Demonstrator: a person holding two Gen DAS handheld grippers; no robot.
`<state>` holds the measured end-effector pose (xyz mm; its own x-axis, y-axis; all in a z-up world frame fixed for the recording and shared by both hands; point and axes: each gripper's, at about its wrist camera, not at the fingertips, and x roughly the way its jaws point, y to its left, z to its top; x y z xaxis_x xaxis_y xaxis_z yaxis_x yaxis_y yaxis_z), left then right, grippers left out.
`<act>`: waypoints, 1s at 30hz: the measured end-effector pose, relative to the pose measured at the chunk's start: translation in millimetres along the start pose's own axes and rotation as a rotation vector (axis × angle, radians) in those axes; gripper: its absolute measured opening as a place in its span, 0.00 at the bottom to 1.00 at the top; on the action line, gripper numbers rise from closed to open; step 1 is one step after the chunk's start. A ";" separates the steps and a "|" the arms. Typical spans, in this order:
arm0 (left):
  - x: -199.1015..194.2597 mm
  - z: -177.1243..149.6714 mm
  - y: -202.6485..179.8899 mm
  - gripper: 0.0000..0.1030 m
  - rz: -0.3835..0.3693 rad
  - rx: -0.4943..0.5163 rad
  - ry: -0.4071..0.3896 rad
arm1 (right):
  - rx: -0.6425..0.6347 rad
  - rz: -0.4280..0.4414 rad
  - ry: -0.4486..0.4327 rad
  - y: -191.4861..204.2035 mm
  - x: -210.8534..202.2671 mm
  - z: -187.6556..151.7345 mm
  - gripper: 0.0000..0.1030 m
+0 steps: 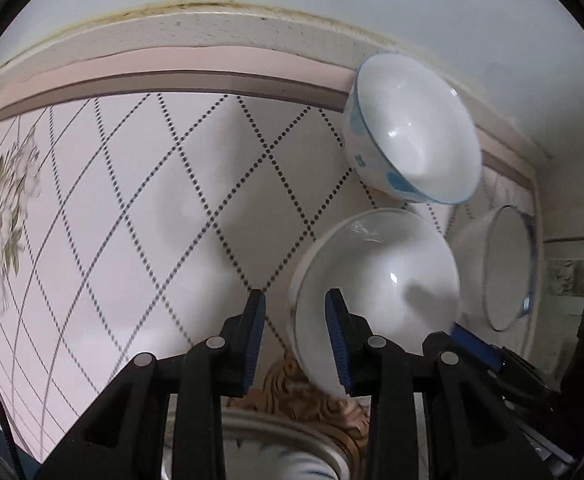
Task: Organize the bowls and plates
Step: 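Release the plates and grasp a white bowl rim with both grippers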
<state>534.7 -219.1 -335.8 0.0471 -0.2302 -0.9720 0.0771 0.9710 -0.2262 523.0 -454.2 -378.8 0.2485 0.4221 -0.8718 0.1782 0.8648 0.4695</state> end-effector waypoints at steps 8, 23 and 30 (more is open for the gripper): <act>-2.5 -15.2 -15.2 0.14 0.039 0.056 -0.048 | -0.027 -0.013 -0.004 3.4 17.3 -0.5 0.17; -54.5 -122.7 -74.4 0.14 -0.024 0.178 -0.083 | -0.065 -0.007 -0.026 -17.4 -61.1 -75.8 0.17; -46.0 -159.3 -98.5 0.14 -0.046 0.228 -0.052 | -0.019 -0.038 -0.021 -52.0 -89.7 -122.3 0.17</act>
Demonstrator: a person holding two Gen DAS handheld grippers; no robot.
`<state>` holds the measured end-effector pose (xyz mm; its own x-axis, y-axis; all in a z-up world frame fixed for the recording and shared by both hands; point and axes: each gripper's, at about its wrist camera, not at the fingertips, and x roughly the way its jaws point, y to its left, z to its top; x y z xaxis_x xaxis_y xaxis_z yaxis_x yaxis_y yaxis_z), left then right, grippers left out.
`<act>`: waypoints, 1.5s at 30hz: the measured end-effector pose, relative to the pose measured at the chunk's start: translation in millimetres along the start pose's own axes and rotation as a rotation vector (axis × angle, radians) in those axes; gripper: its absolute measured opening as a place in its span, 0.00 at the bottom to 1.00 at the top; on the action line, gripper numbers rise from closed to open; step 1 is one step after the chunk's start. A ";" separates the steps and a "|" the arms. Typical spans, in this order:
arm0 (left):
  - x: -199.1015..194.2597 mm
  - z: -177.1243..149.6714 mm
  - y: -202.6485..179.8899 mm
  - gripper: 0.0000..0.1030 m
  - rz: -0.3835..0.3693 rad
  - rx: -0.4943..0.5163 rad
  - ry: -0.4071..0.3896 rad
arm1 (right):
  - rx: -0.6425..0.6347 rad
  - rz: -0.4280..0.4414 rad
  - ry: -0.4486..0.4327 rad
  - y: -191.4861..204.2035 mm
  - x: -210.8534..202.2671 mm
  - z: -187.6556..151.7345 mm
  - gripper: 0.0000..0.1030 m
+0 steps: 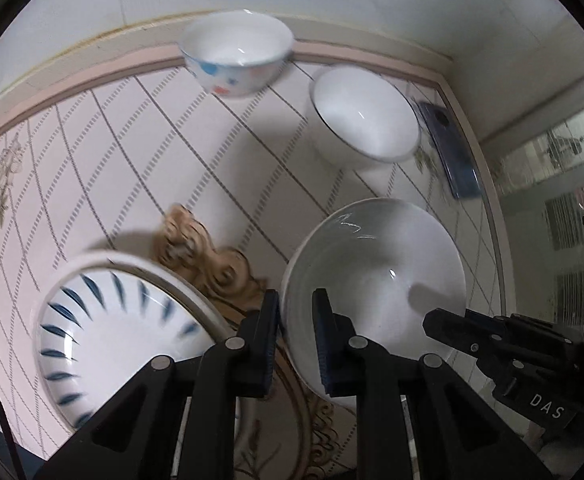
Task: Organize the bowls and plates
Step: 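Release the plates and grasp a white bowl rim with both grippers, then lift the plain white bowl by its rim with both grippers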
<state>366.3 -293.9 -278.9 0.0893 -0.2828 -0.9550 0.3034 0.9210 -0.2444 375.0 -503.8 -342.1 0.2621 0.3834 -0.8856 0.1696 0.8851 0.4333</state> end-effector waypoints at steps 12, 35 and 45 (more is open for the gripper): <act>44.6 -17.0 -24.2 0.14 0.054 0.054 0.078 | 0.065 -0.013 0.037 -50.7 13.6 -32.4 0.17; -12.1 83.4 -18.0 0.28 0.024 0.000 -0.084 | 0.142 0.091 -0.030 -66.7 -38.6 30.4 0.48; 64.9 159.8 -4.3 0.27 0.015 -0.058 0.051 | 0.196 0.074 -0.132 -77.8 -5.3 130.8 0.48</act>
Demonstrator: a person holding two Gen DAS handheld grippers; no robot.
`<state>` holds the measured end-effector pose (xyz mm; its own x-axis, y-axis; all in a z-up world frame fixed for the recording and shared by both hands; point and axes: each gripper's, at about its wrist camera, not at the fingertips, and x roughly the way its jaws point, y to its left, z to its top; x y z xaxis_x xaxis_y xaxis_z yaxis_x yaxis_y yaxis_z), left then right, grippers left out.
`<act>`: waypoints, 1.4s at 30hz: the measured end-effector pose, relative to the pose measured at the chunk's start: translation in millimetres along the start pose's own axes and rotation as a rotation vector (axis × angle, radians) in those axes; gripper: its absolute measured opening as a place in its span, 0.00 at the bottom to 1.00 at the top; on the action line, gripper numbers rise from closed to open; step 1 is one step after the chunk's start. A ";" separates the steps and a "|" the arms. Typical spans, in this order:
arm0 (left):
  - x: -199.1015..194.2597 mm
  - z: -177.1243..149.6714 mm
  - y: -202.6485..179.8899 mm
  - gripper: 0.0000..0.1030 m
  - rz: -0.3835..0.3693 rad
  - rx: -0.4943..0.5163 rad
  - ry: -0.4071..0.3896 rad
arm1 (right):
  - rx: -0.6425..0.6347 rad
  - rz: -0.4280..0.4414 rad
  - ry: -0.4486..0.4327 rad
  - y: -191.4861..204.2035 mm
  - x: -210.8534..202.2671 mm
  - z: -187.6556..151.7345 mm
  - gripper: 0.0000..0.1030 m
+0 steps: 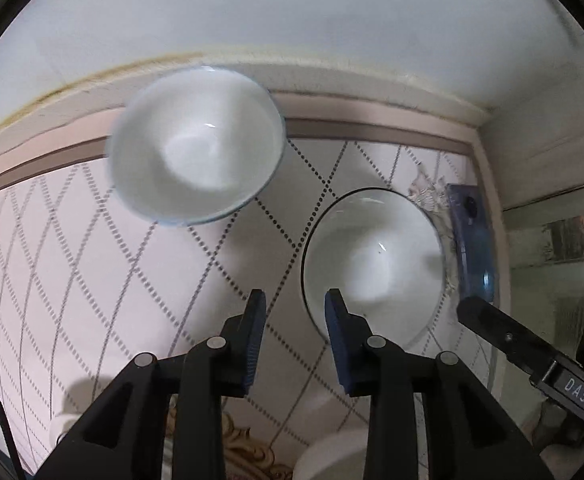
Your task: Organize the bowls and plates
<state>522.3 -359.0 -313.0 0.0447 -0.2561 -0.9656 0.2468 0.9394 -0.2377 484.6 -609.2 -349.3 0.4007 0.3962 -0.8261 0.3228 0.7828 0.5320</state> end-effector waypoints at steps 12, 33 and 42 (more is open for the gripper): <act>32.1 14.9 -10.8 0.16 0.023 0.087 0.031 | 0.024 -0.026 0.056 -8.0 51.6 16.1 0.25; -22.9 -18.7 -20.0 0.08 0.025 0.148 -0.069 | -0.085 -0.057 0.037 15.2 20.7 -9.6 0.15; -64.8 -68.4 -24.1 0.08 -0.012 0.169 -0.108 | -0.135 -0.045 0.021 29.4 -29.4 -48.8 0.15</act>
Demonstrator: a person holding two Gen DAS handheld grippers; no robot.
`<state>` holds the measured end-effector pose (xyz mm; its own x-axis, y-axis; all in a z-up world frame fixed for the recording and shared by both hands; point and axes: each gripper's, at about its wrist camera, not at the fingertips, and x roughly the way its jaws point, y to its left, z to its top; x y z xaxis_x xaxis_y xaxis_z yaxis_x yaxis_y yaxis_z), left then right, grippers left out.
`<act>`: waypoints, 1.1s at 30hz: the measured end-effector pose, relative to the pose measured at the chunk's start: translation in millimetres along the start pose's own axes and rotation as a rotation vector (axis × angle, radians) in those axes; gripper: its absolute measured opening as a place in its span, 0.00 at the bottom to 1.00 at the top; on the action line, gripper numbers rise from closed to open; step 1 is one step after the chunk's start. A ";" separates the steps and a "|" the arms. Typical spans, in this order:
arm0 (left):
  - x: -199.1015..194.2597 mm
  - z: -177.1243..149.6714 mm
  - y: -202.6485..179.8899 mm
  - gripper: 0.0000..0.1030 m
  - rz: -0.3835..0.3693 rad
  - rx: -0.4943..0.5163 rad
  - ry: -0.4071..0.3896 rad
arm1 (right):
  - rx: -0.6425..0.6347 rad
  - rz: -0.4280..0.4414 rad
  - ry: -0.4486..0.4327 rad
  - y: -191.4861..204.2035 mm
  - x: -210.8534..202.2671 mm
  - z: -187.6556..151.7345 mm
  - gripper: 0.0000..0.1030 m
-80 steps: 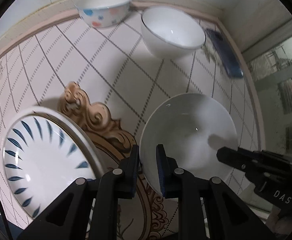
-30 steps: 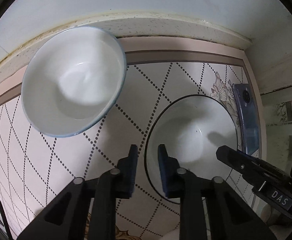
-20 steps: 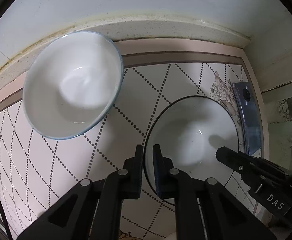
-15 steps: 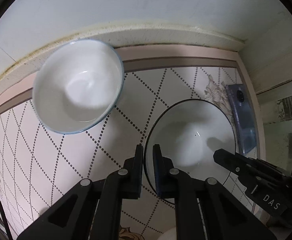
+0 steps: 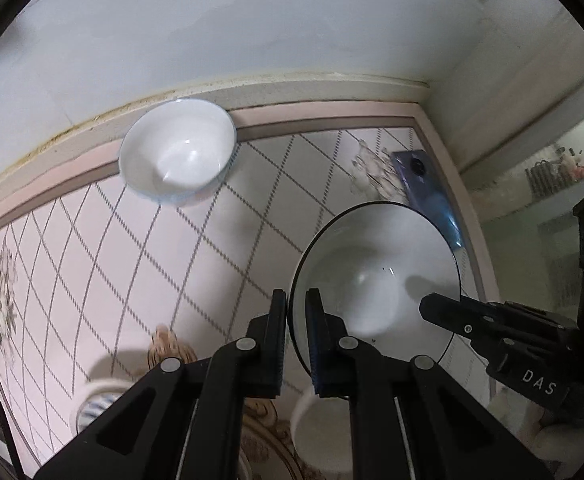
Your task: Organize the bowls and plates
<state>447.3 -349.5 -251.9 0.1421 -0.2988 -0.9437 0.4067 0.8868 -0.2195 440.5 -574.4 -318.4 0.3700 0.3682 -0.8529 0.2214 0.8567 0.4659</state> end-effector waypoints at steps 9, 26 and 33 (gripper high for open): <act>-16.3 -51.1 -3.1 0.08 -0.042 -0.019 0.026 | -0.001 0.010 0.046 8.2 -24.7 -59.5 0.15; 16.4 -96.3 -8.3 0.08 -0.010 0.002 0.139 | 0.027 0.002 0.174 -11.3 0.8 -115.7 0.16; 28.0 -96.5 -10.6 0.08 0.012 0.016 0.164 | 0.041 -0.005 0.186 -15.9 6.2 -111.0 0.16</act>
<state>359.9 -333.2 -299.8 -0.0012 -0.2253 -0.9743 0.4203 0.8840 -0.2049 339.1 -545.6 -357.3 0.1961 0.4276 -0.8824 0.2606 0.8448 0.4673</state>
